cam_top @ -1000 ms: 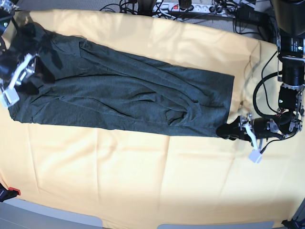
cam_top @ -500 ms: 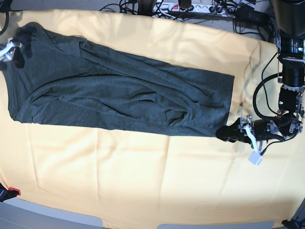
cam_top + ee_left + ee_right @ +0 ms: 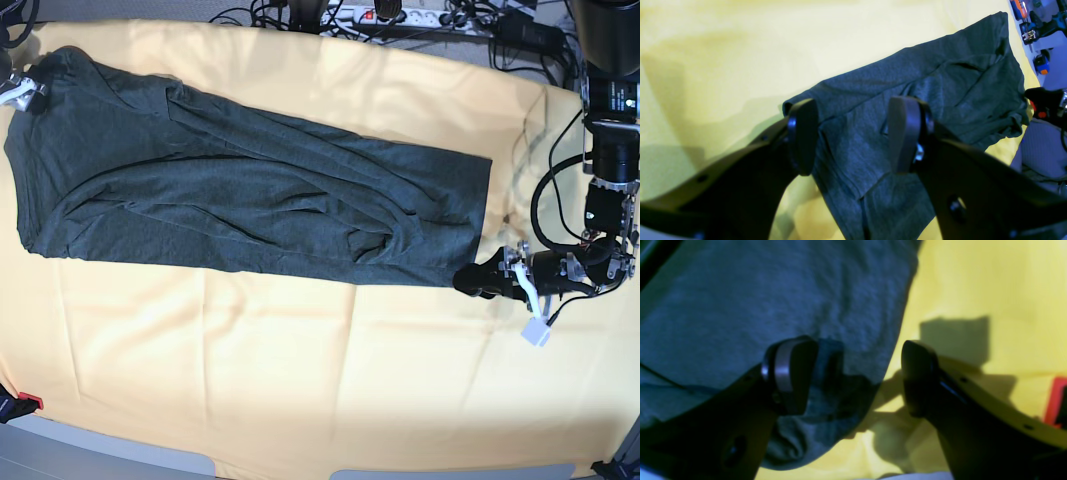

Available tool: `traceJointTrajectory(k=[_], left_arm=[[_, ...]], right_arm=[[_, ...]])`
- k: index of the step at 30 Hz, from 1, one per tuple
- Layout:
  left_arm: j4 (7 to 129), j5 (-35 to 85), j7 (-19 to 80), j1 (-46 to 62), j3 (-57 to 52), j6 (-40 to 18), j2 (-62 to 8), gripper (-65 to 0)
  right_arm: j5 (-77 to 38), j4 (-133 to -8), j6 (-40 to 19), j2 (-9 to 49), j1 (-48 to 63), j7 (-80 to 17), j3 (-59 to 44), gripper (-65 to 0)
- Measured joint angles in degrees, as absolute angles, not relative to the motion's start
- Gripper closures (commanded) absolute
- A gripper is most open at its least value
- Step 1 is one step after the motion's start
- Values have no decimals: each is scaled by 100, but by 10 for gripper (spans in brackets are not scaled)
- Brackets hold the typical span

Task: Fold the T-shirt properly
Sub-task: 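Move the right gripper to the collar end and grasp the shirt edge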

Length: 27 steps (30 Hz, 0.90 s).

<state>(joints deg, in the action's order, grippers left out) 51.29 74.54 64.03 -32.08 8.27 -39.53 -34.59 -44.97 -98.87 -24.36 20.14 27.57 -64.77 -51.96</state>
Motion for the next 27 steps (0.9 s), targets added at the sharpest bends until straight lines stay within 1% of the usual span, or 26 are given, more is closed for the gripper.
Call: traceJointTrajectory(k=[2,4,9,10,12,13,17,21,27], left_arm=[[5129,7500,6403,-3208,827,-3953,-3459,-342],[5129,7500,6403,-3208,827,-3953,-3459,-342],[5129,7502,6403,-3210,827,-3953,-3459,-342],[5129,7500,6403,-3208,827,-3953,-3459,-342],[5129,7518,6403,-3208,827,-3953,-3459,-342],[5129,7522,6403,-3208,827,-3953,-3459,-342],[5129,7544,6403,-3208,827,-3953,-3459,-342],[5129,7544,6403,-3208,827,-3953,-3459,-342],[5129,7544,6403,-3208,827,-3951,-3459,-342]], right_arm=[[-4451,-9741,-2449,1999,2759,-6300,-5199,-432],[-4456,-9605,-2327,1986,2742,-6069,-5199,-432],[-4547,-9511,-2327,1984,2744,-5951,-5201,-432],[-4630,-9511,-2333,1981,2744,-5953,-5203,-422],[-4768,-9502,-2543,1979,2744,-6012,-5203,-350],[-4915,-9485,-2630,1979,2746,-6071,-5203,-296],[-5002,-9483,-3046,1951,2744,-6086,-5201,-1],[-4993,-9483,-3341,1966,2757,-6049,-5201,0],[-4993,-9483,-3395,2255,2757,-6036,-5196,0]])
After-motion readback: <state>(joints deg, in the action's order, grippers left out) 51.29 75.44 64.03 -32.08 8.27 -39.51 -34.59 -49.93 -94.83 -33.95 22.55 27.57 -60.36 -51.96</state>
